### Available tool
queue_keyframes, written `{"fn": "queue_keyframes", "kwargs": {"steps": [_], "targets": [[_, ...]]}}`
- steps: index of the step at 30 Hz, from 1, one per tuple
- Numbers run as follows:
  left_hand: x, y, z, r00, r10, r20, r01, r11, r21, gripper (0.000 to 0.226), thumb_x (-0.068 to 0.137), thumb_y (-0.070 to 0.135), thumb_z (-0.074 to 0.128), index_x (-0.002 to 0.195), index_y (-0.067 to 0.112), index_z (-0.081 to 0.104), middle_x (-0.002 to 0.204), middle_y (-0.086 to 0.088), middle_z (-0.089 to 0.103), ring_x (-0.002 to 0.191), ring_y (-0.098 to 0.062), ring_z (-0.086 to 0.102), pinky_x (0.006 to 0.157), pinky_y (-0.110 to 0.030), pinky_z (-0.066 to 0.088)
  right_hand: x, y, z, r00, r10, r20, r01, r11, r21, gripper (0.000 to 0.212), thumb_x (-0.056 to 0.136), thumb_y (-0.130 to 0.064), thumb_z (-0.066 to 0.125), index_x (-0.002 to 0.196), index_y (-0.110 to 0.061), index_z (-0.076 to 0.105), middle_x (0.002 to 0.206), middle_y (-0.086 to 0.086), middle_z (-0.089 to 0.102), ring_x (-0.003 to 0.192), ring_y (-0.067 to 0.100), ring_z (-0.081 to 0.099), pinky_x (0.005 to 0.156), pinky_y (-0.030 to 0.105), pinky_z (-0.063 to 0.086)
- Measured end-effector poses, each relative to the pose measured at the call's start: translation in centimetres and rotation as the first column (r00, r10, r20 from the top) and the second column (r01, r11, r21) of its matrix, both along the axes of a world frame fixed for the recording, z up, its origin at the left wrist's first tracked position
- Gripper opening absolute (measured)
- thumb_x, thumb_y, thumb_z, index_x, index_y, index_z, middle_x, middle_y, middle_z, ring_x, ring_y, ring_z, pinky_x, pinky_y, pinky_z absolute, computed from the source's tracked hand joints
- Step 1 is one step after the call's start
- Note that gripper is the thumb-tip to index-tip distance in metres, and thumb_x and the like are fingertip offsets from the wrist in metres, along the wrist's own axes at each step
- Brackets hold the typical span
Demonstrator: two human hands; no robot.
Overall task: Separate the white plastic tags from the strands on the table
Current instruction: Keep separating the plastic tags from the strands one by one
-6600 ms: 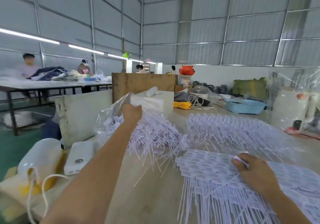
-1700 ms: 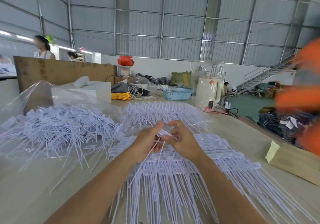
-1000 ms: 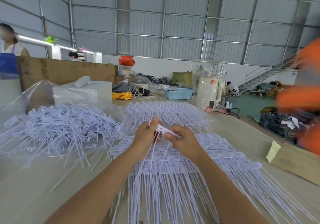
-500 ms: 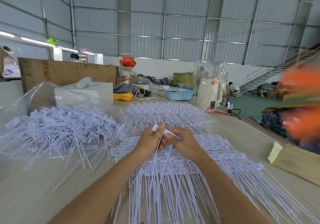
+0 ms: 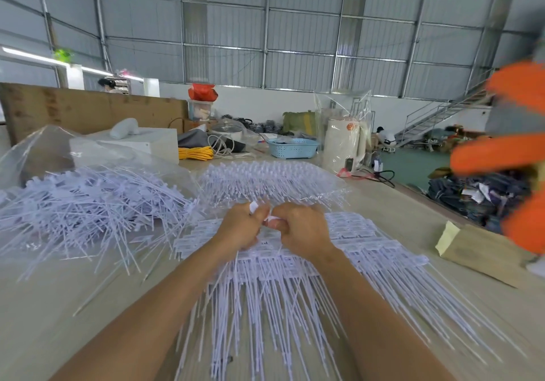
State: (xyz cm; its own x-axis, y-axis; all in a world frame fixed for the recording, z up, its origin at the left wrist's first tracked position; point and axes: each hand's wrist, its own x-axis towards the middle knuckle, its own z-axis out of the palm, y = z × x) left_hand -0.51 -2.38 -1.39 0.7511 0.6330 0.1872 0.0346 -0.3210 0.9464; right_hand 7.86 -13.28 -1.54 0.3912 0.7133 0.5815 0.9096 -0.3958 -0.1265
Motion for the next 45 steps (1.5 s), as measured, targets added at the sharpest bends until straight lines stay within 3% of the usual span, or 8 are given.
{"fn": "queue_keyframes", "kwargs": {"steps": [3, 5, 9, 16, 27, 32, 37, 45], "targets": [[-0.4, 0.2, 0.9, 0.995, -0.101, 0.024, 0.104, 0.959, -0.265, 0.028, 0.093, 0.025, 0.051, 0.067, 0.015, 0.045, 0.04, 0.006, 0.027, 0.031, -0.009, 0.02, 0.037, -0.014, 0.017, 1.1, -0.7, 0.2, 0.999, 0.023, -0.037, -0.018, 0.99, 0.141, 0.033, 0.094, -0.04, 0.046, 0.083, -0.015, 0.064, 0.082, -0.003, 0.059, 0.071, 0.015, 0.054, 0.073, 0.026, 0.038], [-0.9, 0.9, 1.6, 0.981, -0.157, 0.111, 0.19, 0.879, -0.438, 0.027, 0.092, 0.025, 0.049, 0.067, 0.015, 0.044, 0.044, 0.006, 0.022, 0.032, -0.008, 0.015, 0.035, -0.011, 0.014, 2.6, -1.8, 0.4, 0.945, 0.089, -0.315, 0.037, 0.927, 0.374, 0.036, 0.095, -0.033, 0.05, 0.063, -0.015, 0.051, 0.063, -0.008, 0.045, 0.056, 0.008, 0.04, 0.054, 0.02, 0.032], [-1.0, 1.9, 1.1, 0.96, -0.126, 0.251, 0.245, 0.808, -0.535, 0.032, 0.098, 0.037, 0.045, 0.078, 0.013, 0.051, 0.046, 0.004, 0.032, 0.031, -0.007, 0.026, 0.032, -0.014, 0.022, 3.4, -3.0, 1.2, 0.529, 0.527, -0.666, 0.235, 0.663, 0.711, 0.028, 0.093, -0.029, 0.056, 0.071, -0.013, 0.062, 0.058, -0.002, 0.047, 0.044, 0.01, 0.038, 0.045, 0.018, 0.033], [-0.4, 1.2, 0.2, 0.971, -0.122, 0.206, 0.21, 0.848, -0.487, 0.027, 0.1, 0.035, 0.041, 0.096, 0.014, 0.057, 0.055, -0.003, 0.06, 0.039, -0.009, 0.041, 0.037, -0.017, 0.032, 2.3, -2.6, 2.2, 0.122, 0.748, -0.652, 0.116, 0.642, 0.758, 0.018, 0.093, -0.014, 0.054, 0.078, -0.005, 0.058, 0.069, 0.006, 0.053, 0.04, 0.007, 0.036, 0.042, 0.018, 0.034], [-0.4, -0.1, 0.4, 0.901, -0.329, 0.283, 0.431, 0.751, -0.5, 0.087, 0.08, 0.078, 0.016, 0.071, 0.007, 0.066, 0.056, -0.005, 0.05, 0.04, -0.012, 0.044, 0.037, -0.018, 0.036, -0.5, 0.5, 0.8, 0.483, 0.532, -0.696, -0.09, 0.821, 0.564, 0.016, 0.085, 0.008, 0.06, 0.093, -0.005, 0.065, 0.078, 0.008, 0.056, 0.06, 0.014, 0.06, 0.067, 0.023, 0.054], [0.0, -0.5, -0.4, 0.946, -0.19, 0.261, 0.26, 0.929, -0.265, 0.03, 0.095, 0.032, 0.053, 0.095, 0.002, 0.058, 0.063, -0.004, 0.052, 0.05, -0.015, 0.041, 0.042, -0.019, 0.032, -0.6, 0.4, 0.9, 0.569, 0.465, -0.678, -0.075, 0.85, 0.521, 0.013, 0.085, 0.006, 0.059, 0.089, -0.005, 0.064, 0.076, 0.005, 0.053, 0.069, 0.016, 0.057, 0.073, 0.029, 0.053], [-0.1, -0.7, -0.4, 0.944, -0.16, 0.288, 0.223, 0.954, -0.201, 0.027, 0.095, 0.033, 0.054, 0.087, 0.008, 0.061, 0.06, 0.0, 0.05, 0.046, -0.011, 0.04, 0.042, -0.021, 0.03, -0.4, 0.0, 0.9, 0.601, 0.423, -0.678, -0.108, 0.884, 0.455, 0.006, 0.089, -0.009, 0.062, 0.093, -0.006, 0.064, 0.094, 0.013, 0.065, 0.082, 0.013, 0.059, 0.079, 0.028, 0.048], [0.1, -0.7, -0.6, 0.945, -0.13, 0.301, 0.197, 0.958, -0.207, 0.031, 0.094, 0.037, 0.054, 0.073, 0.015, 0.049, 0.051, 0.005, 0.047, 0.041, -0.009, 0.035, 0.038, -0.02, 0.029, -0.2, -0.3, 0.7, 0.632, 0.362, -0.685, -0.169, 0.927, 0.335, 0.029, 0.095, -0.026, 0.053, 0.085, -0.002, 0.066, 0.063, 0.0, 0.051, 0.053, 0.003, 0.046, 0.054, 0.011, 0.037]]}}
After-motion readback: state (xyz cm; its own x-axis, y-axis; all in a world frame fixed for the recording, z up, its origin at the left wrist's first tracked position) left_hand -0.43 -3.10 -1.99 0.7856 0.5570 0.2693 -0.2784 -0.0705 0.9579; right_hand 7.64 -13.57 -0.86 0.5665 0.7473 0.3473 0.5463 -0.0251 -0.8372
